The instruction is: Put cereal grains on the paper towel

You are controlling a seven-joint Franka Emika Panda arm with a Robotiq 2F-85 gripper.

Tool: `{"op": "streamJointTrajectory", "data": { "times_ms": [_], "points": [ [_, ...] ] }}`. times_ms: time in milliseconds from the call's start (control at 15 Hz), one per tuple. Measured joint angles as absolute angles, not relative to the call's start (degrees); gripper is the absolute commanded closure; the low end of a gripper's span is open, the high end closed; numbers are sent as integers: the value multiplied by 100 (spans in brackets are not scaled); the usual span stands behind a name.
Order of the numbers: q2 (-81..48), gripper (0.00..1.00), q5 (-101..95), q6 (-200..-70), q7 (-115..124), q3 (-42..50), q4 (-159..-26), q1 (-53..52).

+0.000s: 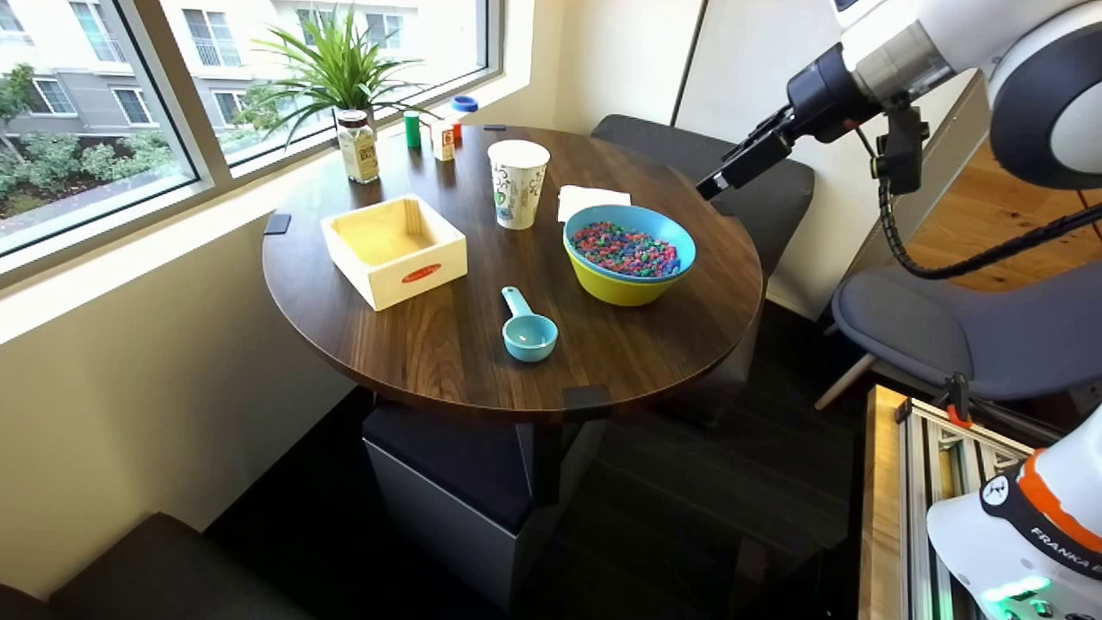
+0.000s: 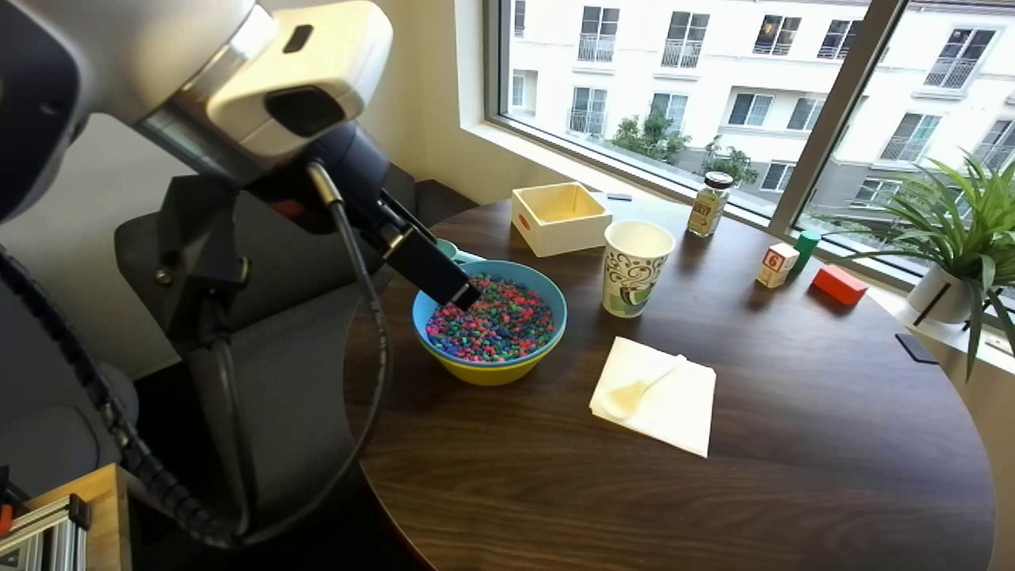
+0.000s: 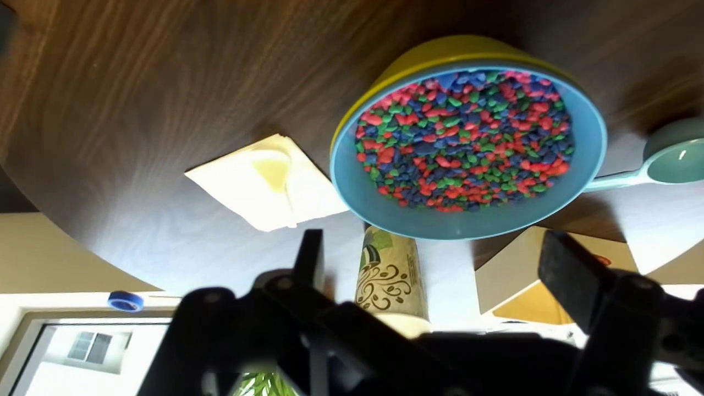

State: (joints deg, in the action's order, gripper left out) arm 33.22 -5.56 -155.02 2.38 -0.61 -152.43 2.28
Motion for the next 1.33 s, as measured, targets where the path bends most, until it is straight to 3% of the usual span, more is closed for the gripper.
{"op": "streamJointTrajectory", "data": {
  "times_ms": [467,1333],
  "points": [
    [2157,0,-573,-15510,728,-401,-14511,302],
    [1476,0,-612,-15509,788,-414,-14233,347]
  ]
}}
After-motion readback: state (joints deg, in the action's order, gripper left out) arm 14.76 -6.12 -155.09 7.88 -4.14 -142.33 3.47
